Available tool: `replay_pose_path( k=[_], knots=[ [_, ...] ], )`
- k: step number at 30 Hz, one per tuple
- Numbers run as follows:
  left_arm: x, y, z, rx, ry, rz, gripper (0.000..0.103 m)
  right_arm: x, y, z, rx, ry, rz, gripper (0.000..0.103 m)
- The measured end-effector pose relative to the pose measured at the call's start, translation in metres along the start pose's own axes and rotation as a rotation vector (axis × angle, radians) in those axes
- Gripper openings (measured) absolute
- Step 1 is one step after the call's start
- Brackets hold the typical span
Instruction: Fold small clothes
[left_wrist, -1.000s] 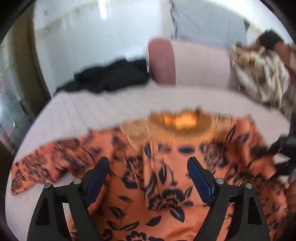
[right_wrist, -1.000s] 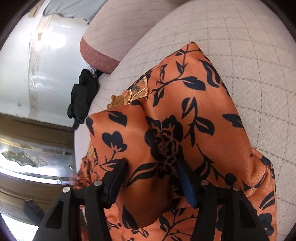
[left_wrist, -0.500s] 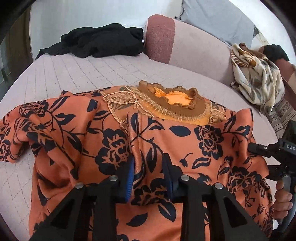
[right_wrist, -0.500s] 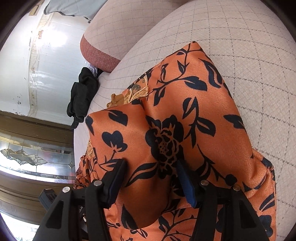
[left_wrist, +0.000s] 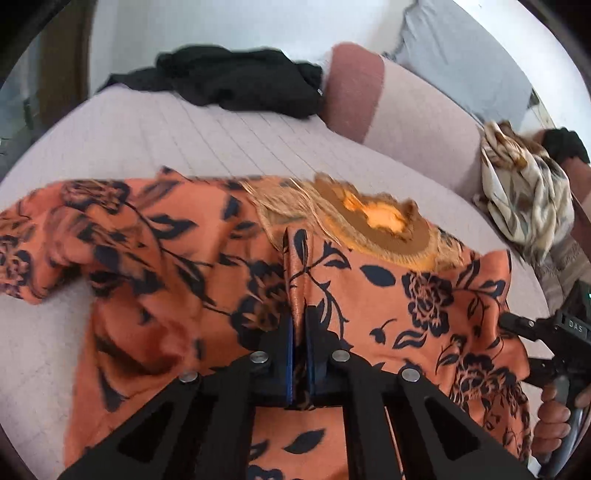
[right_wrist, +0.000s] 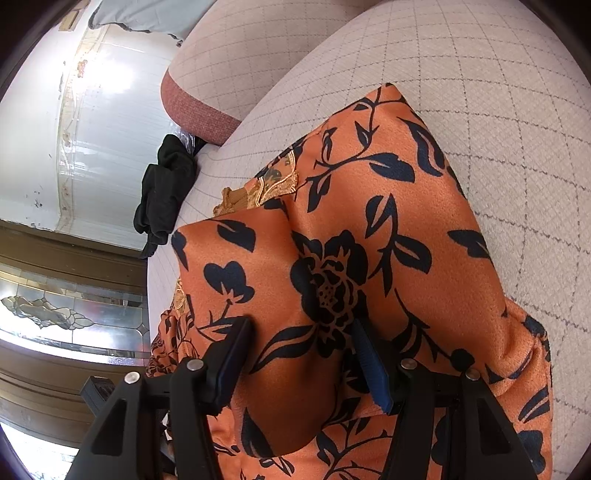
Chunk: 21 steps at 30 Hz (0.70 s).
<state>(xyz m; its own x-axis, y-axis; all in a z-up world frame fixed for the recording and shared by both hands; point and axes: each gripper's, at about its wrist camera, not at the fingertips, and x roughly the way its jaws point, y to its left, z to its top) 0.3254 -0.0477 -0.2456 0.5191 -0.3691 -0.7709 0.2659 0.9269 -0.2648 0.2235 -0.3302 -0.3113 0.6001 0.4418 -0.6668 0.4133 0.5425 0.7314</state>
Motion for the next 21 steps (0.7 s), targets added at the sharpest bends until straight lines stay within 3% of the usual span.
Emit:
replay_pose_path(
  k=[4,5,8,12,15,18,20,21],
  knots=[
    [-0.014,0.015,0.007,-0.033,-0.032,0.065,0.005,-0.004,-0.008,0.005,0.052,0.006,0.049,0.061],
    [-0.014,0.022,0.009,-0.042,-0.024,0.106,0.005,-0.006,-0.01,0.006,0.065,0.0,0.06,0.061],
    [-0.014,0.039,0.007,-0.084,0.006,0.118,0.005,-0.013,-0.013,0.007,0.074,-0.047,0.059,0.061],
    [-0.023,0.047,0.008,-0.088,0.021,0.094,0.008,-0.006,-0.002,0.005,-0.018,-0.053,-0.031,0.061],
    [-0.05,0.058,0.01,-0.097,-0.058,0.108,0.008,-0.001,0.017,-0.002,-0.146,-0.055,-0.133,0.062],
    [-0.075,0.083,0.013,-0.149,-0.141,0.131,0.02,0.002,0.023,-0.006,-0.207,-0.06,-0.172,0.063],
    [-0.083,0.102,0.013,-0.212,-0.16,0.156,0.047,0.002,0.021,-0.007,-0.211,-0.063,-0.171,0.064],
    [-0.088,0.115,0.011,-0.257,-0.165,0.192,0.051,0.002,0.021,-0.007,-0.211,-0.064,-0.169,0.065]
  ],
)
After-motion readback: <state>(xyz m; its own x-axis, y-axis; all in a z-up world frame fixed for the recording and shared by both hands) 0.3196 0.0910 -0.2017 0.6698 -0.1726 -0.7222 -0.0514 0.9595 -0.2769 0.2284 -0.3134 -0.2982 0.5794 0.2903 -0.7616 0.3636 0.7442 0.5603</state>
